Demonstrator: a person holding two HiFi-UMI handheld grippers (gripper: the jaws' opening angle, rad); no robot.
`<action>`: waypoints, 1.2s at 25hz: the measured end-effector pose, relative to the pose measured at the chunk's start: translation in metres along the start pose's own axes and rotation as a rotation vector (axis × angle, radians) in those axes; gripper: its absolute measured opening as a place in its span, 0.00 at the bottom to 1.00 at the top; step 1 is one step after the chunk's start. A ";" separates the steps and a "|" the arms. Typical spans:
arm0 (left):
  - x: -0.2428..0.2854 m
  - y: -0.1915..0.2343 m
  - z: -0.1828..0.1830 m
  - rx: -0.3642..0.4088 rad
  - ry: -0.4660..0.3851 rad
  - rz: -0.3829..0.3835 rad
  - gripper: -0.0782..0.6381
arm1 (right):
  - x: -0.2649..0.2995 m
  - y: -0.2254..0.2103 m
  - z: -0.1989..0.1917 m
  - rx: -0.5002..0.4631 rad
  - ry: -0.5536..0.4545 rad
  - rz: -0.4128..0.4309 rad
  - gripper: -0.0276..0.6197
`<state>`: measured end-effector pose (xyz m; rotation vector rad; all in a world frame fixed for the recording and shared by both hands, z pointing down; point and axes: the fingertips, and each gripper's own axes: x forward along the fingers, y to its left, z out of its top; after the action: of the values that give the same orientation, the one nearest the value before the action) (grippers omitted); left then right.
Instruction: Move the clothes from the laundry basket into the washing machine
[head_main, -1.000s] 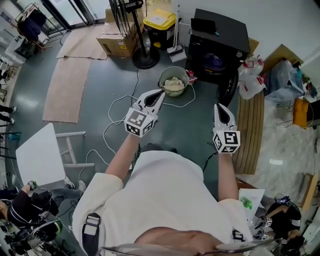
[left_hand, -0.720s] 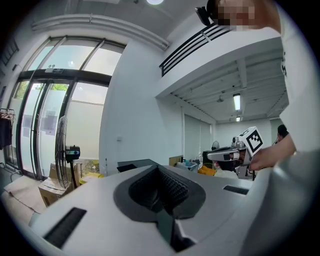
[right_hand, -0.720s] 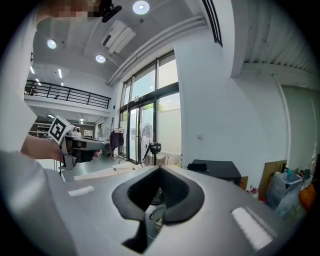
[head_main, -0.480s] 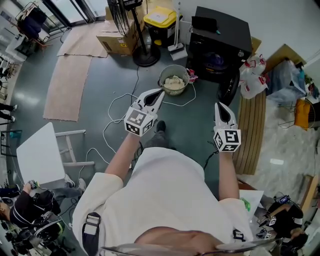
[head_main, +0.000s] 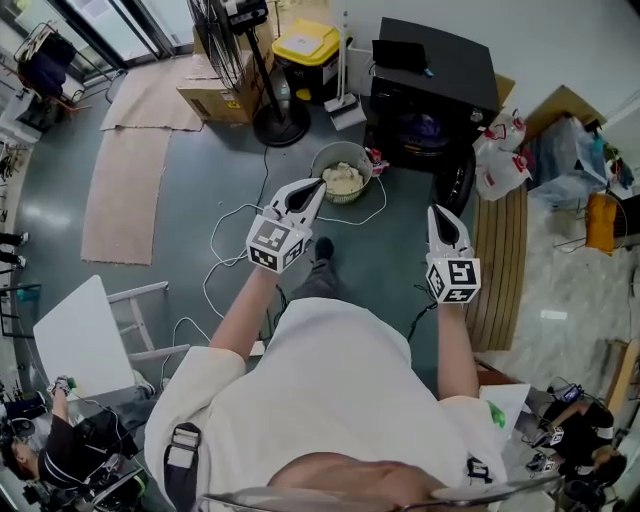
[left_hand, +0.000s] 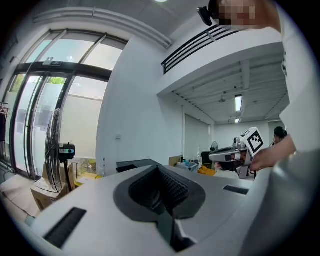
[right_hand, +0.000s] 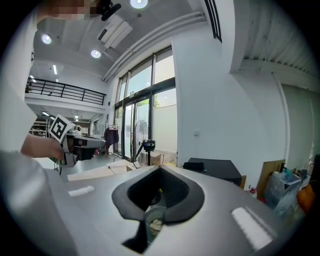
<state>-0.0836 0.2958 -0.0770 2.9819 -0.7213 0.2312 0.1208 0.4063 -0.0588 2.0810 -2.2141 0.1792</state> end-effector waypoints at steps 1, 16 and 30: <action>0.006 0.009 0.002 0.001 -0.003 -0.002 0.12 | 0.009 -0.002 0.001 0.000 -0.001 -0.003 0.06; 0.112 0.126 0.024 -0.001 0.018 -0.081 0.12 | 0.137 -0.043 0.017 0.030 0.031 -0.085 0.06; 0.181 0.219 0.023 -0.018 0.045 -0.138 0.12 | 0.244 -0.058 0.025 0.043 0.069 -0.131 0.06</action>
<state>-0.0220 0.0180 -0.0644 2.9825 -0.5083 0.2804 0.1638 0.1585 -0.0451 2.1979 -2.0447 0.2863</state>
